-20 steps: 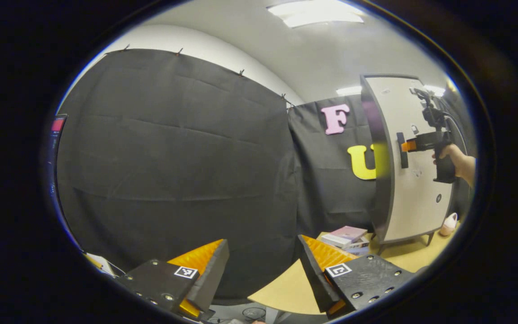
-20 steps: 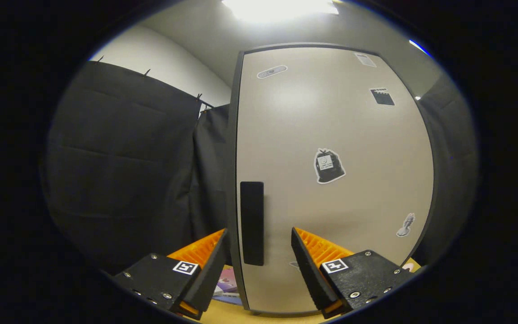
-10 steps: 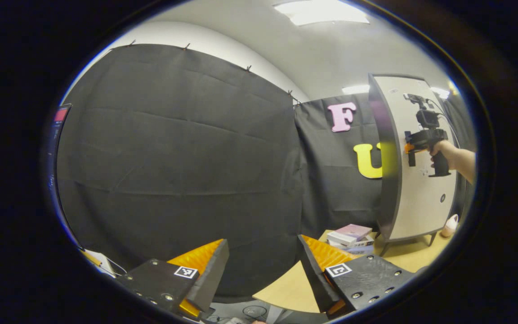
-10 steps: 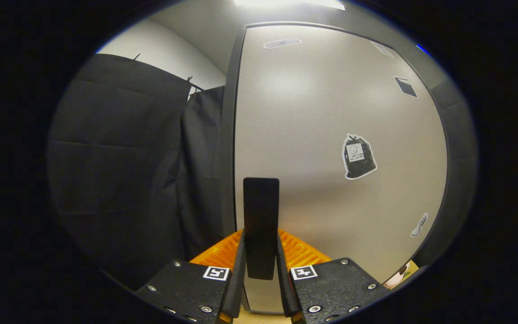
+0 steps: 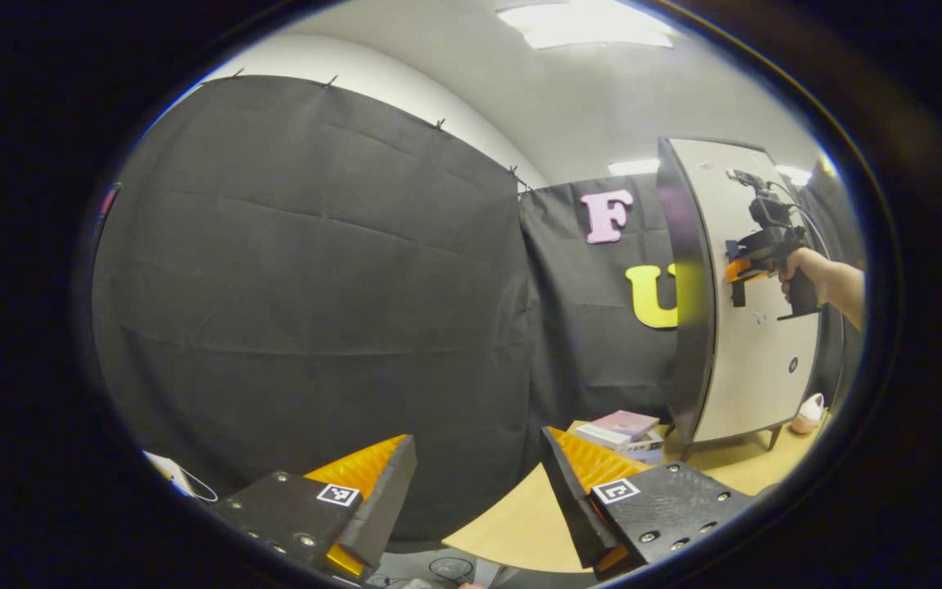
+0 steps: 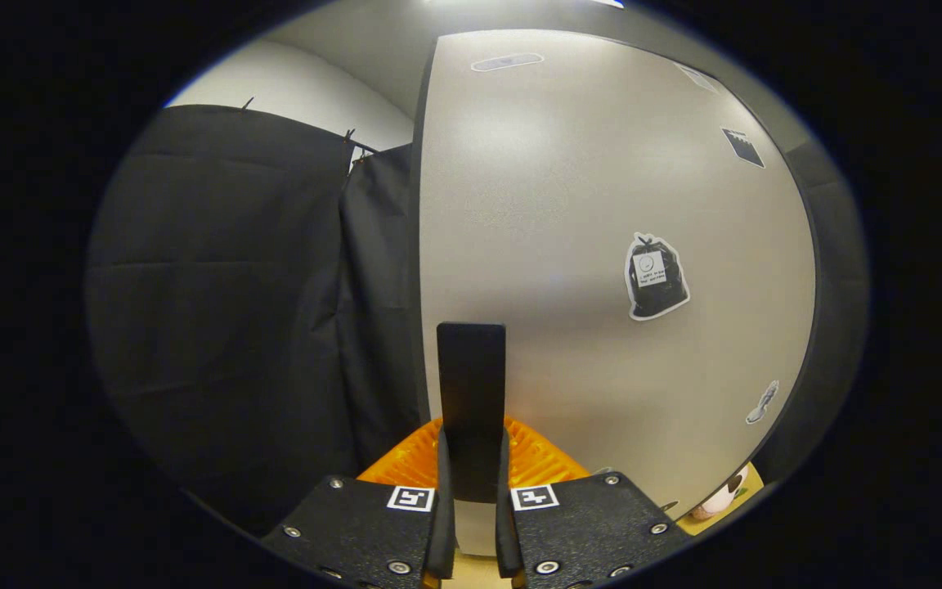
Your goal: Open the cabinet door with the right hand, grasp the bottle in the cabinet with the left hand and place it on the coaster, then close the cabinet door with the right hand.
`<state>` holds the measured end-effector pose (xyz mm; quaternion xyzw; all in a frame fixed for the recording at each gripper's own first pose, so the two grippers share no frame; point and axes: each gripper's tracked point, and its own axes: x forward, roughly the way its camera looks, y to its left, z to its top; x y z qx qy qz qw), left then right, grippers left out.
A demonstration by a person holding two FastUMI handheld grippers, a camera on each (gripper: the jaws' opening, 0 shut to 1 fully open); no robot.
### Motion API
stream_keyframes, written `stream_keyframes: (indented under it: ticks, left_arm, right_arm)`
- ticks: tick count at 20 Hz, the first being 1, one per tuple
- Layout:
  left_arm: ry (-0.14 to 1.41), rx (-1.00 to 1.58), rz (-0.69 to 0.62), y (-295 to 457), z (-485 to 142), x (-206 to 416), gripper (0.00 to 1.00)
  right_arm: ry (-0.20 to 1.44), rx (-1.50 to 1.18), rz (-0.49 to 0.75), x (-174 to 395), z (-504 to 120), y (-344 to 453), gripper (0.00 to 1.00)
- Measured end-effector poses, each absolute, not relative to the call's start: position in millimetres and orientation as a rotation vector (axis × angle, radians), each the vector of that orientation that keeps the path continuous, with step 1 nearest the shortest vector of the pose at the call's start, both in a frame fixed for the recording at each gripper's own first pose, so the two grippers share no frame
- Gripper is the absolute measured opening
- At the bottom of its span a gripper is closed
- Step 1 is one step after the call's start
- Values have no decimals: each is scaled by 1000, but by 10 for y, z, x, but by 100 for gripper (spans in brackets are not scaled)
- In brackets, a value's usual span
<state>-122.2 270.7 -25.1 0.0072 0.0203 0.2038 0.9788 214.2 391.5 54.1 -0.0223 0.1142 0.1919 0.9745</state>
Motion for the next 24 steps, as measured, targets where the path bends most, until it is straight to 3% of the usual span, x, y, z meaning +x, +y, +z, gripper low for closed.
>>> stream_keyframes:
  ticks: [24]
  left_arm:
    - [-27,32,166,1149,220,-727,87]
  right_arm:
    - [244,-10,632,1498,746,3520,20]
